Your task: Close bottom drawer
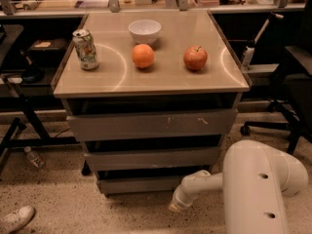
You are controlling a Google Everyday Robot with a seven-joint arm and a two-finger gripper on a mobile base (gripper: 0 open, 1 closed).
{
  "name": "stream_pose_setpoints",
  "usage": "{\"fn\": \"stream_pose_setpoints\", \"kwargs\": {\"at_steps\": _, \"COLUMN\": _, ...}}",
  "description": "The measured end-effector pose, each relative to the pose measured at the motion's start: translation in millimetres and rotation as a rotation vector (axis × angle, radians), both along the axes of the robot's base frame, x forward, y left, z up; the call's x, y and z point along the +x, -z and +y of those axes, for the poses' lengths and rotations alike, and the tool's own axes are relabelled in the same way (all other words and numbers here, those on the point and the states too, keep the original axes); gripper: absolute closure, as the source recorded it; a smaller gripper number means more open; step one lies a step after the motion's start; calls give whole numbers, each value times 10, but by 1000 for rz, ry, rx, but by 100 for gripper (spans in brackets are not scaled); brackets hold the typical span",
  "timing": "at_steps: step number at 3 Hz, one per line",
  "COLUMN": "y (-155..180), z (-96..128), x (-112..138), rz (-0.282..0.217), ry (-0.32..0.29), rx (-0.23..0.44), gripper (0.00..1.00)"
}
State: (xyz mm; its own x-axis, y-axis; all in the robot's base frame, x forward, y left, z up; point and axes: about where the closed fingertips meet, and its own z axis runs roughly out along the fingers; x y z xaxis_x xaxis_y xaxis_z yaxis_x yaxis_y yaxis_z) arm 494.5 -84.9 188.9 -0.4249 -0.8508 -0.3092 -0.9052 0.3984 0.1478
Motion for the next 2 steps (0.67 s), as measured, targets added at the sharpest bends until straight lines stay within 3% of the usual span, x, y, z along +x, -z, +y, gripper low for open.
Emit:
{"fn": "stream_pose_setpoints", "kwargs": {"at_steps": 1, "y": 45, "z": 45, "x": 207, "rz": -30, "ry": -6, "rx": -5, "gripper": 100}}
{"fn": "stream_pose_setpoints", "kwargs": {"at_steps": 2, "y": 84, "z": 98, "x": 427, "rz": -59, "ry": -9, "rx": -13, "gripper": 100}}
